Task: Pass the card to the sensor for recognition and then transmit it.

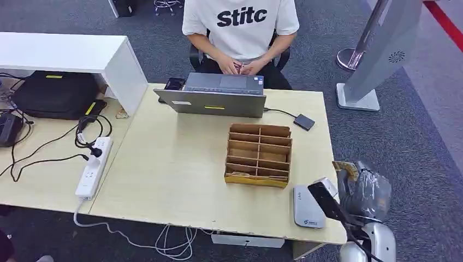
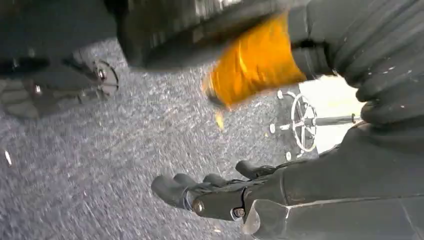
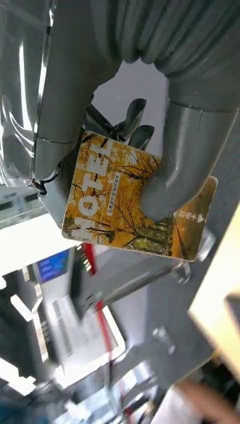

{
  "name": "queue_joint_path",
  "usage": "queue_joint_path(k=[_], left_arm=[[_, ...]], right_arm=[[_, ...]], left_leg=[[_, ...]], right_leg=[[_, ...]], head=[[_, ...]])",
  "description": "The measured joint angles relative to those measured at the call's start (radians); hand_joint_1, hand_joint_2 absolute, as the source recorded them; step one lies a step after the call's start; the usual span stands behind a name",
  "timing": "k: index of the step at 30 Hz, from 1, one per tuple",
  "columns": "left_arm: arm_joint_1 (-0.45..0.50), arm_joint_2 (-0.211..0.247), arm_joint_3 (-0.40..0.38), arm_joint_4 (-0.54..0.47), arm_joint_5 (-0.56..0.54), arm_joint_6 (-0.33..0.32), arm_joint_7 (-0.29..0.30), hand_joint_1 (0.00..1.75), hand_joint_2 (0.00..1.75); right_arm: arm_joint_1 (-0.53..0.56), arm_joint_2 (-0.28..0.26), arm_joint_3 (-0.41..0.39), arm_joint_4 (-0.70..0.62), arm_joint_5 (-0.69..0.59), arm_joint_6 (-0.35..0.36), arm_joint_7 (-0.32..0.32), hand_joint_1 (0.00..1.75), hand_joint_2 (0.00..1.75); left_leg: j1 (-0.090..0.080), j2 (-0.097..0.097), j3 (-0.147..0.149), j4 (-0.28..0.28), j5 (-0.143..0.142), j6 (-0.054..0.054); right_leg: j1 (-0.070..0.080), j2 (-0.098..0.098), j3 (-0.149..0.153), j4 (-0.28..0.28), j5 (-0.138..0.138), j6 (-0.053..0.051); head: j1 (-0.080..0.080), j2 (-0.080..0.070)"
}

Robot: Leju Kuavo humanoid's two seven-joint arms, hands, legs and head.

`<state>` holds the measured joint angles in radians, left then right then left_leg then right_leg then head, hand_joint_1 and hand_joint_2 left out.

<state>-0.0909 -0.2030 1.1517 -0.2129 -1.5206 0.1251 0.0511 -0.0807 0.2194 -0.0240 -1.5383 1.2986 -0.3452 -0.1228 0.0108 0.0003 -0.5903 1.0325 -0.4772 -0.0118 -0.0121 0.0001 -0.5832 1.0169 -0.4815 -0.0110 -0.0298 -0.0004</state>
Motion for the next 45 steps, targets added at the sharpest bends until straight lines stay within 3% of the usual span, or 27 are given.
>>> queue_joint_path(k=[6,13,21,30,34,36,37,38,39,45], left_arm=[[0.000,-0.002,-0.019,0.000,-0.010,-0.008,-0.006,0.00,1.75],[0.000,-0.001,-0.059,0.000,-0.013,-0.016,-0.008,0.00,1.75],[-0.005,-0.001,-0.142,0.000,-0.013,-0.025,0.005,0.00,1.75],[-0.016,0.000,-0.213,0.000,-0.013,-0.036,0.028,0.00,1.75],[-0.017,0.000,-0.222,0.000,-0.013,-0.039,0.027,0.00,1.75],[-0.017,0.000,-0.225,0.000,-0.013,-0.039,0.027,0.00,1.75],[-0.017,0.000,-0.229,0.000,-0.013,-0.039,0.027,0.00,1.75],[-0.018,0.000,-0.230,0.000,-0.013,-0.039,0.027,0.00,1.75],[-0.018,0.000,-0.231,0.000,-0.013,-0.039,0.027,0.00,1.75],[-0.018,0.001,-0.231,0.000,-0.012,-0.035,0.027,0.00,1.75]], right_arm=[[-0.066,0.002,0.149,-0.198,0.047,0.072,0.022,1.75,1.75],[-0.230,0.026,0.293,-0.218,0.079,0.209,0.053,1.75,1.75],[-0.487,0.103,0.375,0.048,0.033,0.322,0.132,1.75,1.75],[-0.666,0.132,0.418,0.350,-0.108,0.327,0.266,1.75,1.75],[-0.700,0.137,0.423,0.436,-0.152,0.315,0.286,1.69,1.75],[-0.710,0.137,0.432,0.465,-0.169,0.306,0.290,1.47,1.75],[-0.714,0.137,0.437,0.479,-0.176,0.304,0.291,1.47,1.75],[-0.716,0.137,0.441,0.489,-0.186,0.304,0.290,1.26,1.75],[-0.719,0.137,0.443,0.498,-0.206,0.304,0.286,0.00,1.75],[-0.717,0.137,0.454,0.522,-0.331,0.302,0.215,0.00,1.75]], left_leg=[[0.000,0.000,0.000,0.000,0.000,0.000],[0.000,0.000,0.000,0.000,0.001,-0.001],[0.000,-0.001,0.000,0.000,0.003,-0.002],[0.000,-0.001,0.000,0.000,0.003,-0.002],[0.000,-0.001,0.000,0.000,0.003,-0.002],[0.000,-0.001,0.000,0.000,0.003,-0.002],[0.000,-0.001,0.000,0.000,0.003,-0.002],[0.000,-0.002,-0.001,0.000,0.003,-0.002],[0.000,-0.002,-0.001,0.000,0.003,-0.002],[0.000,-0.001,-0.001,0.000,0.001,-0.002]], right_leg=[[0.000,0.000,0.000,0.000,0.000,0.000],[0.000,0.000,0.001,0.000,0.000,0.000],[0.000,0.000,0.000,0.001,0.001,-0.001],[0.000,-0.001,0.000,0.001,0.001,-0.001],[0.000,-0.001,0.000,0.001,0.001,-0.001],[0.000,-0.001,0.000,0.001,0.001,-0.001],[0.000,-0.001,0.000,0.001,0.001,-0.001],[0.000,-0.001,0.000,0.001,0.001,-0.001],[0.000,-0.001,0.000,0.001,0.000,0.000],[0.000,0.000,-0.001,0.001,0.000,0.000]], head=[[0.000,0.000],[0.000,0.000],[0.000,0.000],[0.000,0.000],[0.000,0.000],[0.000,0.000],[0.000,0.000],[0.000,0.000],[0.000,0.000],[0.000,0.000]])
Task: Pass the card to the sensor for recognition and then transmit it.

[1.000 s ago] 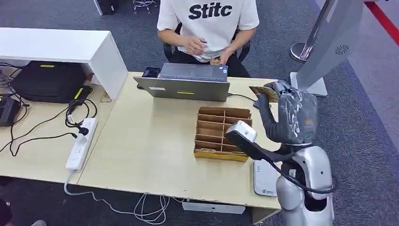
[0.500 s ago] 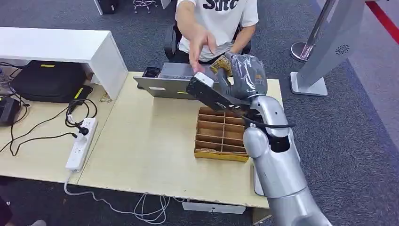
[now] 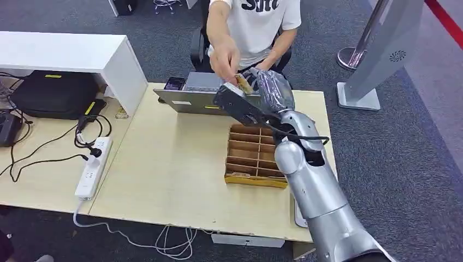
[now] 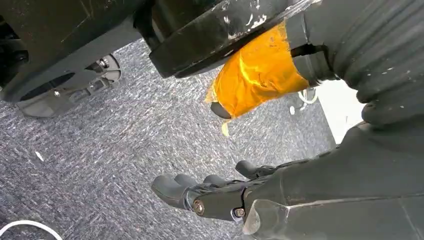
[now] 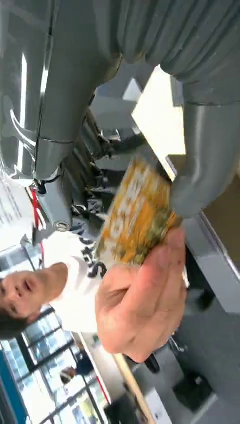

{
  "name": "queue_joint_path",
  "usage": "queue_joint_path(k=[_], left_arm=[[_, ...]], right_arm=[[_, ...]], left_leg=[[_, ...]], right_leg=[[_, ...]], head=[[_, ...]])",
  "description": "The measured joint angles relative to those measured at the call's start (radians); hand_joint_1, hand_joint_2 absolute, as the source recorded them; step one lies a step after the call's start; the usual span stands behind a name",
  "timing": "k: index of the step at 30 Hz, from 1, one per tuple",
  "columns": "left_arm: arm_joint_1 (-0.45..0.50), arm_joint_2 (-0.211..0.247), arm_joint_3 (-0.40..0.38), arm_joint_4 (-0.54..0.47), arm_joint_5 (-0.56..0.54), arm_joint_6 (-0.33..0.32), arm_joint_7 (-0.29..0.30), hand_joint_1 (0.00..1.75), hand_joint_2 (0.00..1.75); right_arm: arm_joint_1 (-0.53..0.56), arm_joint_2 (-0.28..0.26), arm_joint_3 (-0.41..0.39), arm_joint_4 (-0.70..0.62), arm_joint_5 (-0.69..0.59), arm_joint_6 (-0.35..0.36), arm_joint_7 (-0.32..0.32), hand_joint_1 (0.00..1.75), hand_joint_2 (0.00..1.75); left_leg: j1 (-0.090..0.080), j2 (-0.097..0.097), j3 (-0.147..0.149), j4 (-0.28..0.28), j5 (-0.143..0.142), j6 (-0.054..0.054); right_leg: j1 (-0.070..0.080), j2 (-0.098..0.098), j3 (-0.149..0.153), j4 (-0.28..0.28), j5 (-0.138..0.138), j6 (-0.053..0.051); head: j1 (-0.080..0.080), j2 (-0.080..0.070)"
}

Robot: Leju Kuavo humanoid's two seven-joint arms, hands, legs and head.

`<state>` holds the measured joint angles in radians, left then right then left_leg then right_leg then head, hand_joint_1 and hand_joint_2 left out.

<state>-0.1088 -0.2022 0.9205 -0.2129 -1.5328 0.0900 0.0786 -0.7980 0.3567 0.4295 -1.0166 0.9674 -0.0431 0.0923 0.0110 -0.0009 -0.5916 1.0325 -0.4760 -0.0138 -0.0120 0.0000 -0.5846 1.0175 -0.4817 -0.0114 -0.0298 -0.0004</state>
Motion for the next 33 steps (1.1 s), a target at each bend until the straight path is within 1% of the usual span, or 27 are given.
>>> queue_joint_path(k=[4,6,13,15,17,18,20,24,29,33], left_arm=[[0.001,0.000,0.000,0.000,0.002,0.007,0.000,0.00,1.75],[0.001,0.000,0.000,0.000,0.003,0.010,0.000,0.00,1.75],[0.008,0.002,0.011,0.000,0.015,0.024,-0.005,0.00,1.75],[0.013,0.003,0.019,0.000,0.024,0.027,-0.007,0.00,1.75],[0.015,0.004,0.027,0.000,0.031,0.028,-0.008,0.00,1.75],[0.016,0.004,0.033,0.000,0.033,0.030,-0.007,0.00,1.75],[0.018,0.004,0.042,0.000,0.035,0.031,-0.007,0.00,1.75],[0.019,0.003,0.053,0.000,0.039,0.036,-0.006,0.00,1.75],[0.020,0.003,0.071,0.000,0.045,0.041,0.001,0.00,1.75],[0.020,0.003,0.082,0.000,0.048,0.042,0.003,0.00,1.75]], right_arm=[[0.025,0.000,0.003,-0.028,-0.006,-0.003,-0.042,0.00,1.75],[0.048,0.001,0.003,-0.061,-0.014,0.008,-0.070,0.00,1.75],[0.178,0.001,-0.003,-0.231,-0.026,0.067,-0.183,0.00,1.75],[0.229,0.000,-0.002,-0.280,-0.016,0.068,-0.205,0.00,1.75],[0.273,-0.005,0.011,-0.319,0.022,0.049,-0.211,0.00,1.75],[0.302,-0.011,0.022,-0.341,0.059,0.026,-0.209,0.00,1.75],[0.345,-0.026,0.042,-0.374,0.126,-0.023,-0.195,0.00,1.75],[0.414,-0.065,0.063,-0.413,0.223,-0.090,-0.165,0.00,1.75],[0.485,-0.109,0.054,-0.416,0.261,-0.136,-0.167,0.00,1.75],[0.530,-0.133,0.033,-0.416,0.267,-0.151,-0.174,0.00,1.75]], left_leg=[[0.000,0.000,0.000,0.000,0.000,0.000],[0.000,0.000,0.000,0.000,0.000,0.000],[0.000,0.000,0.000,0.000,0.000,0.000],[0.000,0.000,0.000,0.000,0.000,0.000],[0.000,0.000,0.000,0.000,0.000,0.000],[0.000,0.000,0.000,0.000,0.000,0.000],[0.000,0.000,0.000,0.000,0.000,0.000],[0.000,0.000,0.000,0.000,0.000,0.001],[0.000,0.000,0.000,0.000,0.000,0.001],[0.000,0.000,0.000,0.000,0.000,0.001]], right_leg=[[0.000,0.000,0.000,0.000,0.000,0.000],[0.000,0.000,0.000,0.000,0.000,0.000],[0.000,-0.001,0.000,0.000,0.000,0.000],[0.000,-0.001,0.000,0.000,0.000,0.000],[0.000,-0.001,0.000,-0.001,-0.001,0.000],[0.000,-0.001,0.000,-0.001,-0.001,0.000],[0.000,-0.001,0.000,-0.001,-0.001,0.000],[0.000,-0.001,0.000,-0.001,-0.001,0.000],[0.000,-0.001,0.001,-0.001,-0.001,0.000],[0.000,-0.001,0.001,-0.001,-0.001,0.000]], head=[[0.000,0.000],[0.000,0.000],[0.000,0.000],[0.000,0.000],[0.000,0.000],[0.000,0.000],[0.000,0.000],[0.000,0.000],[0.000,0.000],[0.000,0.000]])
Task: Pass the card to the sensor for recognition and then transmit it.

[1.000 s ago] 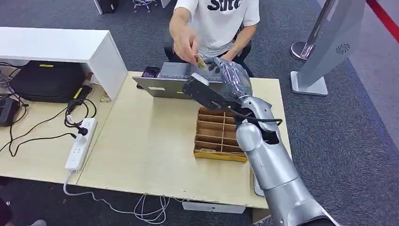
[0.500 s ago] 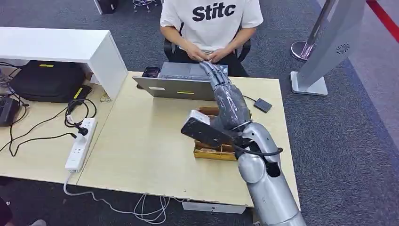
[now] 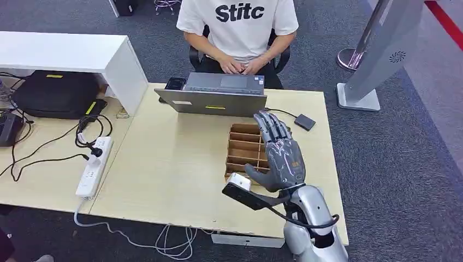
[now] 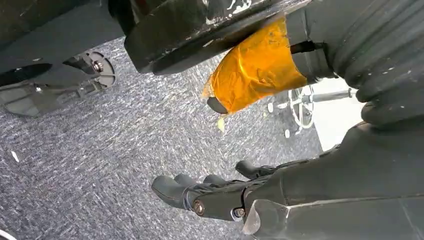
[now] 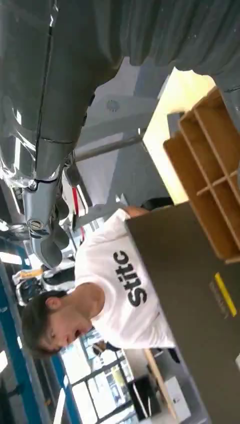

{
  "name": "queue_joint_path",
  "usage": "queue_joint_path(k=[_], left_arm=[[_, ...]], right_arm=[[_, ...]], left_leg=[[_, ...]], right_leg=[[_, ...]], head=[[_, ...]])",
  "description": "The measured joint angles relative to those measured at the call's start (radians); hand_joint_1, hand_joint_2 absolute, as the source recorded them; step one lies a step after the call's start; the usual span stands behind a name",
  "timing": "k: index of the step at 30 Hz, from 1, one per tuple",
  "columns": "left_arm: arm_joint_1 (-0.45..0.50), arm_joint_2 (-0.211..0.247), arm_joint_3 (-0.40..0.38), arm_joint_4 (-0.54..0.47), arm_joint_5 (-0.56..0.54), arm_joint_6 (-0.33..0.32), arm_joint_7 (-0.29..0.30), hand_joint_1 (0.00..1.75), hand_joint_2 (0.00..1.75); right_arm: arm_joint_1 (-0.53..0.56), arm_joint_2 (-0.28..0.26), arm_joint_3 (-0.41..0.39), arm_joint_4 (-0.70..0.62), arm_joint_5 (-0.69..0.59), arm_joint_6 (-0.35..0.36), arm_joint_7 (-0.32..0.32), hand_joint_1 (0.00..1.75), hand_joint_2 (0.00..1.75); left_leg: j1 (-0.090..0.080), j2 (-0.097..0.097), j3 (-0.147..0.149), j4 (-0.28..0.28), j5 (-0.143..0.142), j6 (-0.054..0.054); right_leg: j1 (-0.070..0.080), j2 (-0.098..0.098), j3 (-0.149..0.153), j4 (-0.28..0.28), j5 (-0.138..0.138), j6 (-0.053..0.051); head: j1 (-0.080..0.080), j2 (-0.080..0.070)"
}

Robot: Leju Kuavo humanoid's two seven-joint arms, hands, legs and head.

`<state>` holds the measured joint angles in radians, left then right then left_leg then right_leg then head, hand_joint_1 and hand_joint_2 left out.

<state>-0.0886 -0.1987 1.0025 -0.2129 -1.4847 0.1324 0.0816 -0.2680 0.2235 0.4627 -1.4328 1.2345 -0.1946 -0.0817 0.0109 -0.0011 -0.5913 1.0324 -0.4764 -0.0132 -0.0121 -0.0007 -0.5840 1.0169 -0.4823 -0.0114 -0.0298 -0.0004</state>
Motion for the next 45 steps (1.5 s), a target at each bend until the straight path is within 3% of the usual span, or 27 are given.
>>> queue_joint_path(k=[12,33,39,45], left_arm=[[0.000,0.000,0.022,0.000,0.002,0.005,0.001,0.00,1.75],[0.000,-0.001,0.037,0.000,-0.006,0.005,0.002,0.00,1.75],[0.000,-0.001,0.037,0.000,-0.013,0.005,0.003,0.00,1.75],[0.000,-0.001,0.037,0.000,-0.024,0.005,0.003,0.00,1.75]], right_arm=[[0.081,-0.026,-0.066,0.021,0.041,-0.021,-0.002,0.00,1.75],[0.091,-0.032,-0.103,0.132,0.158,-0.057,0.044,0.00,1.75],[0.091,-0.032,-0.103,0.152,0.232,-0.089,0.073,0.00,1.75],[0.089,-0.037,-0.077,0.169,0.331,-0.126,0.162,0.00,1.75]], left_leg=[[0.000,0.000,0.000,0.000,0.000,0.000],[0.000,0.000,0.000,0.000,0.000,0.000],[0.000,0.000,0.000,0.000,0.000,0.000],[0.000,0.000,0.000,0.000,0.000,0.000]], right_leg=[[0.000,0.000,0.000,0.000,0.000,0.000],[0.000,0.000,0.000,0.000,0.000,0.000],[0.000,0.000,0.000,0.000,0.000,0.000],[0.000,0.000,0.000,0.000,0.000,0.000]], head=[[0.000,0.000],[0.000,0.000],[0.000,0.000],[0.000,0.000]])
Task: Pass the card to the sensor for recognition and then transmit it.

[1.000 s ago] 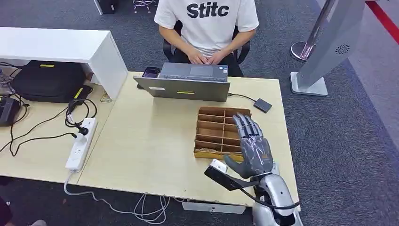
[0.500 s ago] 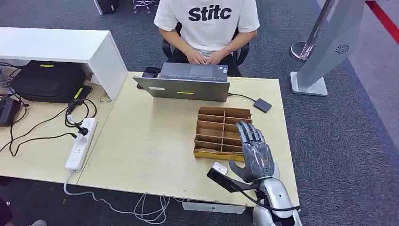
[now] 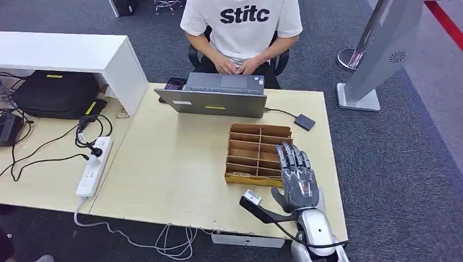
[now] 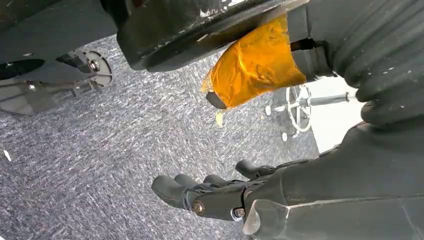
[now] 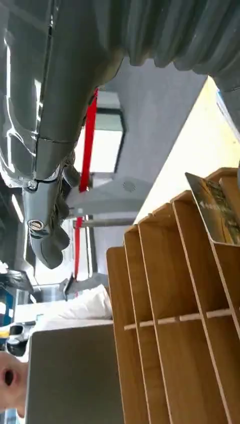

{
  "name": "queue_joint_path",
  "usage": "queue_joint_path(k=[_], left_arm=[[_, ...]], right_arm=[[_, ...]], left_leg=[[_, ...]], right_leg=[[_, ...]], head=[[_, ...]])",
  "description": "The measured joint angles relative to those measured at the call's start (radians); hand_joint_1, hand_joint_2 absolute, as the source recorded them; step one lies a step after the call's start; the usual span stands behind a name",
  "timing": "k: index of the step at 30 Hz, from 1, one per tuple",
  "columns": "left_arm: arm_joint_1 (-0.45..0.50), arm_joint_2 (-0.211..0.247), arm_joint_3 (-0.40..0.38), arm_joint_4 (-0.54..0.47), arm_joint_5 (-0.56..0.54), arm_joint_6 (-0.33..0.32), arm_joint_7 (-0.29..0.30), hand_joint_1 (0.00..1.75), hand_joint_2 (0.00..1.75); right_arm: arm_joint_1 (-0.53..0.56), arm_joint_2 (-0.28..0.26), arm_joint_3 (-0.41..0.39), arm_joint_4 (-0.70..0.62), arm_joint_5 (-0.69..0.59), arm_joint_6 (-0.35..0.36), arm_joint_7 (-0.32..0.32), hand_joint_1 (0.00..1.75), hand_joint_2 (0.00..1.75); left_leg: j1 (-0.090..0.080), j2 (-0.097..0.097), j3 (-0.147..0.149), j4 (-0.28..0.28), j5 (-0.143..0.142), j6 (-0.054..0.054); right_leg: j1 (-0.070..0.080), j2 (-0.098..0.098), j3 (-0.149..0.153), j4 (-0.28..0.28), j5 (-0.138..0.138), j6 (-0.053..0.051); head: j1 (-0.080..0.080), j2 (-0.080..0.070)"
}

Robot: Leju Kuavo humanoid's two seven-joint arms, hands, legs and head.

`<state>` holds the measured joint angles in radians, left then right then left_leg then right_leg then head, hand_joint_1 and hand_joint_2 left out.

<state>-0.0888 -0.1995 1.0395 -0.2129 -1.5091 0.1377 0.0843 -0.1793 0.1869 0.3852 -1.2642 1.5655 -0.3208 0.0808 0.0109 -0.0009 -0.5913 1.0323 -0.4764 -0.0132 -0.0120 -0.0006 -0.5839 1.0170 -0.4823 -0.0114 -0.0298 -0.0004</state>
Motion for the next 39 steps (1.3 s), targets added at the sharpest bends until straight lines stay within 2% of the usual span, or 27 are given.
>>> queue_joint_path(k=[23,39], left_arm=[[0.000,0.000,0.000,0.000,-0.010,-0.002,0.000,0.00,1.75],[0.000,0.000,0.000,0.000,-0.010,-0.002,0.000,0.00,1.75]], right_arm=[[-0.023,-0.032,0.077,0.052,0.006,-0.017,0.044,0.00,1.75],[-0.025,-0.040,0.084,0.060,0.006,-0.017,0.049,0.00,1.75]], left_leg=[[0.000,0.000,0.000,0.000,0.000,0.000],[0.000,0.000,0.000,0.000,0.000,0.000]], right_leg=[[0.000,0.000,0.000,0.000,0.000,0.000],[0.000,0.000,0.000,0.000,0.000,0.000]], head=[[0.000,0.000],[0.000,0.000]])
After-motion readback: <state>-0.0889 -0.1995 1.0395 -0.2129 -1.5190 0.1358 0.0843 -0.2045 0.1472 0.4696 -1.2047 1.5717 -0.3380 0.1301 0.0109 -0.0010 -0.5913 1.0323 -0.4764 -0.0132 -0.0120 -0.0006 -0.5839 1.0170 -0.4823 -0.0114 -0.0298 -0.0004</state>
